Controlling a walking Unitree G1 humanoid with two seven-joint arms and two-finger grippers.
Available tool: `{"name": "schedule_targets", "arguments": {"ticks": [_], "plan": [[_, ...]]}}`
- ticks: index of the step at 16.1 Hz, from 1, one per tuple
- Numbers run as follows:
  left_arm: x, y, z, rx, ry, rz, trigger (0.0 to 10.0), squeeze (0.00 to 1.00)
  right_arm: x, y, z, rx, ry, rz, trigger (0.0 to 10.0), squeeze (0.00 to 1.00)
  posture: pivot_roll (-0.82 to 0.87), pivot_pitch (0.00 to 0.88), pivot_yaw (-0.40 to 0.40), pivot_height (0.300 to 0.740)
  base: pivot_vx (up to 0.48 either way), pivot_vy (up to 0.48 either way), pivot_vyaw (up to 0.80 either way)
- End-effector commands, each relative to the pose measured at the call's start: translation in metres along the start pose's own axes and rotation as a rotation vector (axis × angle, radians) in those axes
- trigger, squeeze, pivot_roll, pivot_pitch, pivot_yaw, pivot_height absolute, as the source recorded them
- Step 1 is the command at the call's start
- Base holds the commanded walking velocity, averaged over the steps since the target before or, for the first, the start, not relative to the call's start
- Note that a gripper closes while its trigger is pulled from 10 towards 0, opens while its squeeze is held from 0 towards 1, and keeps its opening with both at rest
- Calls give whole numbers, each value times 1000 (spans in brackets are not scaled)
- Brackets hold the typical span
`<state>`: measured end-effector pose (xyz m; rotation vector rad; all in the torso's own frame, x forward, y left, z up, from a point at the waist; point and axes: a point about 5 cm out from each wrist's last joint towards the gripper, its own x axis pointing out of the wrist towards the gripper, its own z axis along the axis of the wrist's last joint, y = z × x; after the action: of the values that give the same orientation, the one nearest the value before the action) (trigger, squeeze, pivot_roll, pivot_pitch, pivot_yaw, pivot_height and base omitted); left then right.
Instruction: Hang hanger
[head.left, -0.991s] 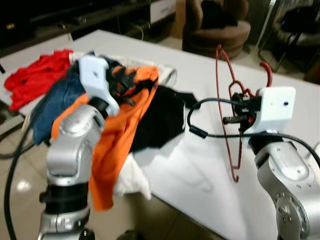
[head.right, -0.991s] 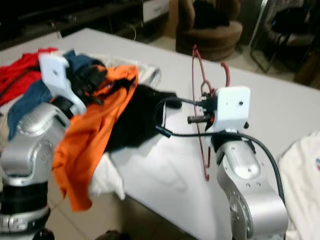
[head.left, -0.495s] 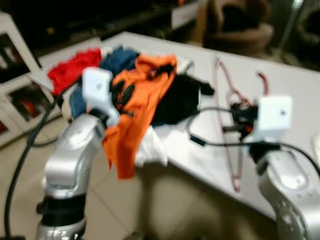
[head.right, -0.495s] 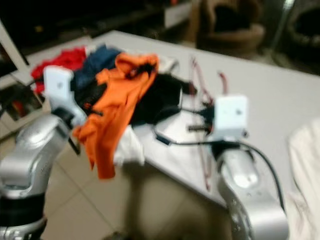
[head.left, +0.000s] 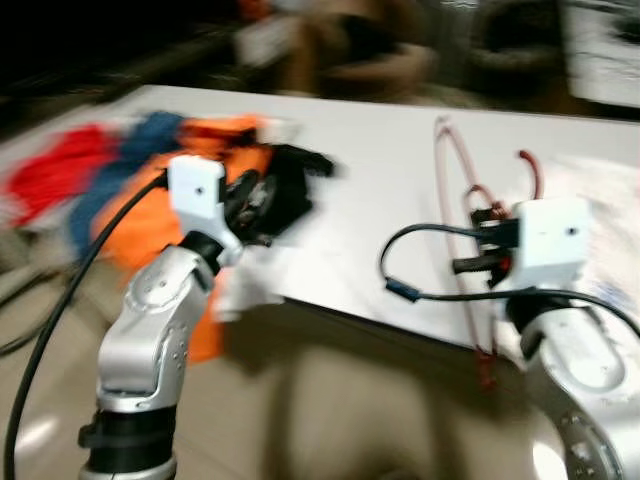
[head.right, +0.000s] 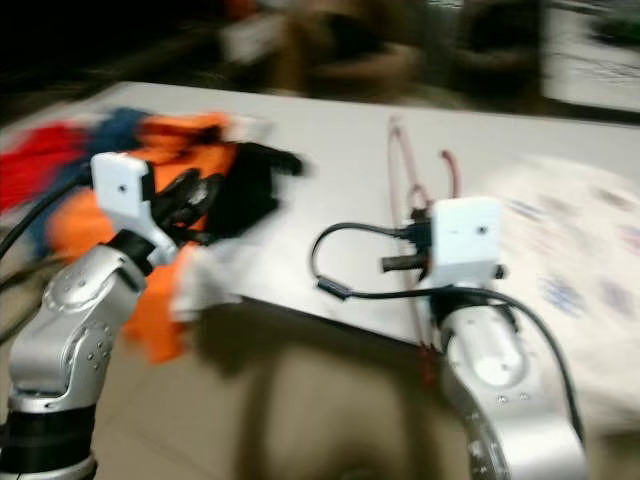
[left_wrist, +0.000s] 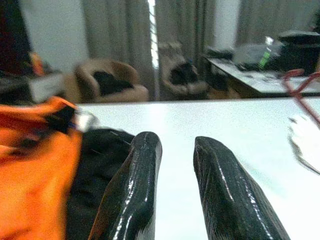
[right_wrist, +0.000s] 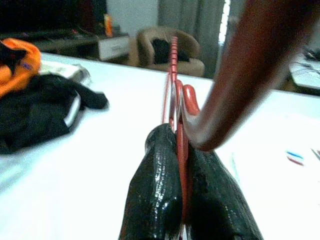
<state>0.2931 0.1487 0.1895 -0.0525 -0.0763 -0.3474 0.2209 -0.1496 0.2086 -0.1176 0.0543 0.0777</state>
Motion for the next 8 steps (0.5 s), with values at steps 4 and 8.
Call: {"name": "schedule_targets", "arguments": {"ticks": [4, 8], "plan": [[-14, 5, 0, 70, -19, 68, 10000, 0, -1, 12, 8, -17, -11, 88, 10000, 0, -259, 15, -8, 740, 0, 0, -800], [-21, -1, -3, 89, -7, 65, 10000, 0, 5, 14, 11, -36, -27, 110, 10000, 0, -256, 27, -11, 740, 0, 0, -342]]}}
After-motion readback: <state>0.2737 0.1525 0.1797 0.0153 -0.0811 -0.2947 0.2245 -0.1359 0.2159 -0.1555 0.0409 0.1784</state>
